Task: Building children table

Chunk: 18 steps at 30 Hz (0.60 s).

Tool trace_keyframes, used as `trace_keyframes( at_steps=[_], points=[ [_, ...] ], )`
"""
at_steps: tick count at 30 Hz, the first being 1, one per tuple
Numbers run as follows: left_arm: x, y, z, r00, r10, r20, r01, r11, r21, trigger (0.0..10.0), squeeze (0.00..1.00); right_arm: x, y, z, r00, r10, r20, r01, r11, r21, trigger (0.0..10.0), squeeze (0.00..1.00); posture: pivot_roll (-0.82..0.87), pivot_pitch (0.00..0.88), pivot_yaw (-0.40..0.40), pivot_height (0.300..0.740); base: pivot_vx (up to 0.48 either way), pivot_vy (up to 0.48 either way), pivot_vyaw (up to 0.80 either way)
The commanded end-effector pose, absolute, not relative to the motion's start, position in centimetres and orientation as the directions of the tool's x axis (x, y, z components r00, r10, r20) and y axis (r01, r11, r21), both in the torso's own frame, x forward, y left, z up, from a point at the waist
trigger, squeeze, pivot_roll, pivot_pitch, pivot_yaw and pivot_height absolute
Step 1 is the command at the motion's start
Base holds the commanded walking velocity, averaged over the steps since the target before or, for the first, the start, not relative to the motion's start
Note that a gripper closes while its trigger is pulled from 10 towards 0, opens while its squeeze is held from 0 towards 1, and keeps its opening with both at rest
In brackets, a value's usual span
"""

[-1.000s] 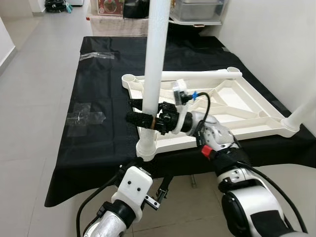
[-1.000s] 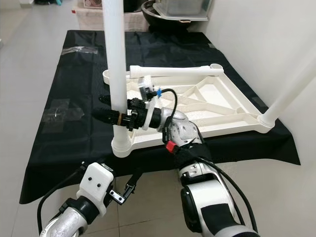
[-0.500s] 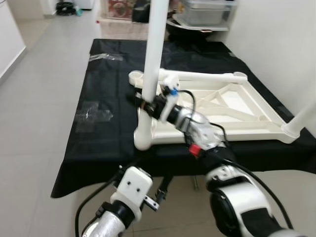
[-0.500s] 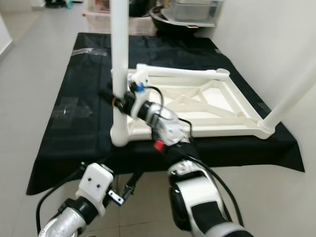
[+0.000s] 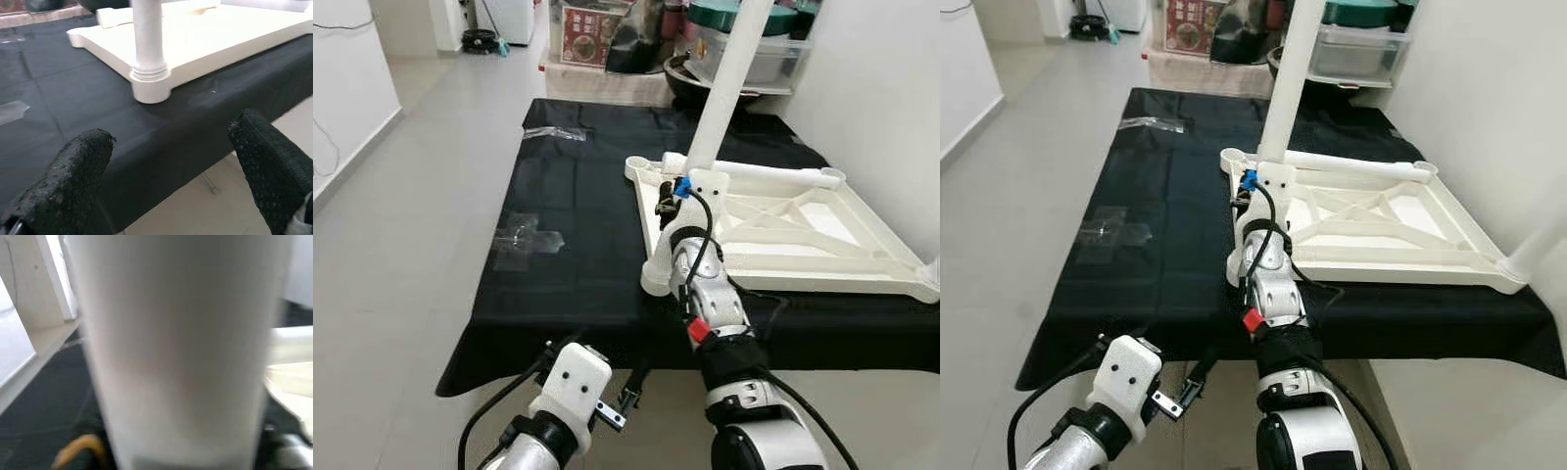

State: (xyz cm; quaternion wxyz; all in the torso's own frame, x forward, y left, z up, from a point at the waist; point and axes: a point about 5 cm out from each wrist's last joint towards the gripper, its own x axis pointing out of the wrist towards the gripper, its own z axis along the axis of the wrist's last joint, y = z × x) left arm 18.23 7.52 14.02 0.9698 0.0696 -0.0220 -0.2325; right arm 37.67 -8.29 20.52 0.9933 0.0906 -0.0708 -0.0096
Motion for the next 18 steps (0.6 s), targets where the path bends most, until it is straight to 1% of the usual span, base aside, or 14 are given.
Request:
trace_keyframes(
  at_steps=[1, 2, 3, 6, 8, 9, 10, 11, 12, 13, 14, 15, 17, 18],
  points=[
    [18.2, 7.4, 13.9, 0.890, -0.456, 0.006, 0.450, 0.881, 0.143, 10.0, 0.00, 37.6, -7.9, 20.3, 0.990, -0.019, 0.142, -0.012, 0.977, 0.212, 10.0, 1.00, 0.15, 0.076, -0.096, 0.740, 0.000, 0.000, 0.00],
    [18.2, 7.4, 14.0, 0.890, -0.455, 0.006, 0.450, 0.882, 0.143, 10.0, 0.00, 37.7, -7.9, 20.3, 0.989, -0.009, 0.145, -0.023, 0.976, 0.215, 10.0, 1.00, 0.15, 0.076, -0.096, 0.740, 0.000, 0.000, 0.00],
    [18.2, 7.4, 13.9, 0.891, -0.455, 0.006, 0.449, 0.882, 0.143, 10.0, 0.00, 37.8, -8.0, 20.6, 0.987, 0.010, 0.161, -0.043, 0.978, 0.206, 10.0, 0.00, 0.14, 0.079, -0.096, 0.740, 0.000, 0.000, 0.00],
    [18.2, 7.4, 14.0, 0.891, -0.455, 0.006, 0.449, 0.882, 0.143, 10.0, 0.00, 38.3, -8.1, 21.5, 0.961, 0.180, 0.211, -0.232, 0.940, 0.250, 10.0, 0.00, 0.14, 0.082, -0.096, 0.740, 0.000, 0.000, 0.00],
    [18.2, 7.4, 14.0, 0.891, -0.454, 0.006, 0.449, 0.882, 0.142, 10.0, 0.00, 38.4, -8.1, 21.7, 0.946, 0.236, 0.224, -0.292, 0.918, 0.268, 10.0, 0.00, 0.14, 0.082, -0.096, 0.740, 0.000, 0.000, 0.00],
    [18.2, 7.4, 14.0, 0.891, -0.454, 0.005, 0.449, 0.882, 0.142, 10.0, 0.00, 38.4, -8.1, 22.0, 0.906, 0.349, 0.240, -0.410, 0.867, 0.284, 10.0, 0.00, 0.14, 0.086, -0.096, 0.740, 0.000, 0.000, 0.00],
    [18.2, 7.4, 14.0, 0.891, -0.454, 0.005, 0.449, 0.882, 0.142, 10.0, 0.00, 38.4, -8.1, 22.0, 0.906, 0.349, 0.240, -0.410, 0.867, 0.284, 10.0, 0.00, 0.14, 0.086, -0.096, 0.740, 0.000, 0.000, 0.00],
    [18.2, 7.4, 14.0, 0.891, -0.454, 0.005, 0.449, 0.882, 0.143, 10.0, 0.00, 38.3, -8.0, 22.2, 0.859, 0.442, 0.259, -0.506, 0.812, 0.292, 10.0, 0.00, 0.14, 0.086, -0.096, 0.740, 0.000, 0.000, 0.00],
    [18.3, 7.4, 14.0, 0.890, -0.455, 0.006, 0.450, 0.882, 0.143, 10.0, 0.00, 37.3, -8.1, 22.4, 0.640, 0.716, 0.278, -0.768, 0.596, 0.233, 10.0, 0.00, 0.14, 0.088, -0.095, 0.740, 0.000, 0.000, 0.00],
    [18.3, 7.4, 14.0, 0.890, -0.455, 0.007, 0.450, 0.882, 0.144, 10.0, 0.00, 36.9, -8.2, 22.3, 0.554, 0.787, 0.272, -0.832, 0.514, 0.208, 10.0, 0.00, 0.14, 0.089, -0.096, 0.740, 0.000, 0.000, 0.00],
    [18.3, 7.4, 14.0, 0.890, -0.455, 0.007, 0.450, 0.882, 0.144, 10.0, 0.00, 36.9, -8.2, 22.3, 0.554, 0.787, 0.272, -0.832, 0.514, 0.208, 10.0, 0.00, 0.14, 0.089, -0.096, 0.740, 0.000, 0.000, 0.00],
    [18.3, 7.4, 14.0, 0.891, -0.454, 0.007, 0.449, 0.882, 0.144, 10.0, 0.00, 36.1, -8.3, 22.1, 0.411, 0.875, 0.255, -0.910, 0.376, 0.175, 10.0, 0.00, 0.14, 0.090, -0.096, 0.740, 0.000, 0.000, 0.00],
    [18.3, 7.4, 14.0, 0.891, -0.454, 0.007, 0.449, 0.882, 0.144, 10.0, 0.00, 36.1, -8.3, 22.1, 0.411, 0.875, 0.255, -0.910, 0.376, 0.175, 10.0, 0.00, 0.14, 0.090, -0.096, 0.740, 0.000, 0.000, 0.00],
    [18.3, 7.4, 14.0, 0.891, -0.453, 0.007, 0.448, 0.883, 0.144, 10.0, 0.00, 35.7, -8.2, 21.9, 0.338, 0.913, 0.230, -0.939, 0.312, 0.145, 10.0, 0.00, 0.14, 0.091, -0.097, 0.740, 0.000, 0.000, 0.00]
  ],
)
